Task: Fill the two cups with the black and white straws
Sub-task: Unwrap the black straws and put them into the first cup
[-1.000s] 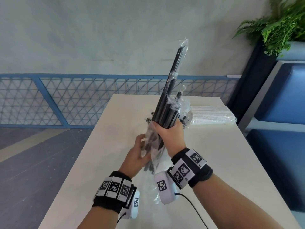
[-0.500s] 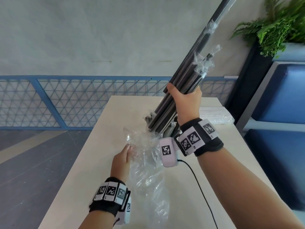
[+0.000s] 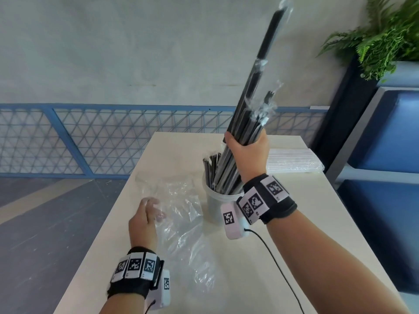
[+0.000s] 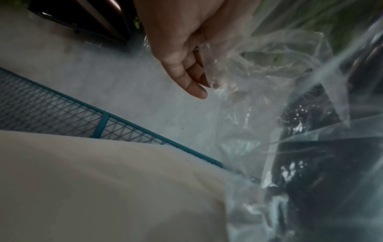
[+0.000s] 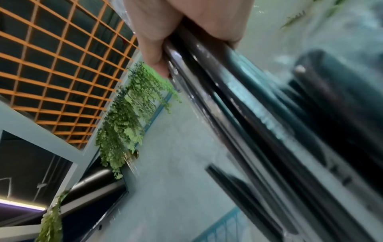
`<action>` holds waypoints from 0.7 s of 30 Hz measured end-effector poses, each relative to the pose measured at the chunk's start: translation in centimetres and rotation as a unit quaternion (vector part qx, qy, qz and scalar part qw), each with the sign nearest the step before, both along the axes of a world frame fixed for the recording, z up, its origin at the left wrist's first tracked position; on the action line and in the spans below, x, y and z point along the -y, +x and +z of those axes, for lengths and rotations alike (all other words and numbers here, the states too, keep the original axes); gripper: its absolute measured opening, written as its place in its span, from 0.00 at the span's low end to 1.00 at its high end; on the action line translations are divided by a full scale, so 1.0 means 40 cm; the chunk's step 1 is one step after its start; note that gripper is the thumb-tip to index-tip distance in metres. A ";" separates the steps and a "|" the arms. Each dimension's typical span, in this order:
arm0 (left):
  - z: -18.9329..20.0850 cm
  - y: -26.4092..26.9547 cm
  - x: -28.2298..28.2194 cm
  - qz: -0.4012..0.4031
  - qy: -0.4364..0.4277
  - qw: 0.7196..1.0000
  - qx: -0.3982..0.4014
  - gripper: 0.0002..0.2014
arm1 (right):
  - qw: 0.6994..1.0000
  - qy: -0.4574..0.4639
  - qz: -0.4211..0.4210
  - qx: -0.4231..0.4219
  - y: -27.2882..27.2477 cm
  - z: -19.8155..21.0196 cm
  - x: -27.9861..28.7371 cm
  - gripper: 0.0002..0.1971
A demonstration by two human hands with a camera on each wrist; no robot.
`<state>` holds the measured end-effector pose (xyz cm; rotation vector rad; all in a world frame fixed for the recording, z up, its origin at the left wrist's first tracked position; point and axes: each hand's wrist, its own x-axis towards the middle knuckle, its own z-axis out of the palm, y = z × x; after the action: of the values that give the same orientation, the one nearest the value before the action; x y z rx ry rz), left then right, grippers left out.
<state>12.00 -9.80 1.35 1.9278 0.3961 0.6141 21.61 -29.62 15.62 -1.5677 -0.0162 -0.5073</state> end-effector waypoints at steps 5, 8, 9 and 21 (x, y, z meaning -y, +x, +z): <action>0.070 0.029 0.014 -0.014 0.000 0.997 0.074 0.15 | 0.998 -0.029 0.020 -0.051 -0.011 -0.083 -0.033 0.21; 0.097 0.037 0.017 -0.022 0.005 0.995 0.092 0.15 | 0.996 -0.050 0.030 -0.068 -0.010 -0.108 -0.048 0.22; 0.102 0.038 0.016 -0.024 0.008 0.995 0.098 0.15 | 0.995 -0.054 0.033 -0.079 -0.009 -0.117 -0.048 0.22; 0.141 0.041 0.017 -0.053 -0.002 0.990 0.130 0.16 | 0.981 -0.120 0.040 -0.144 -0.009 -0.187 -0.025 0.22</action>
<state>13.65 -10.50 6.98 1.8230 0.1284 0.7813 21.27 -28.61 8.13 -1.8583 0.0835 -0.2164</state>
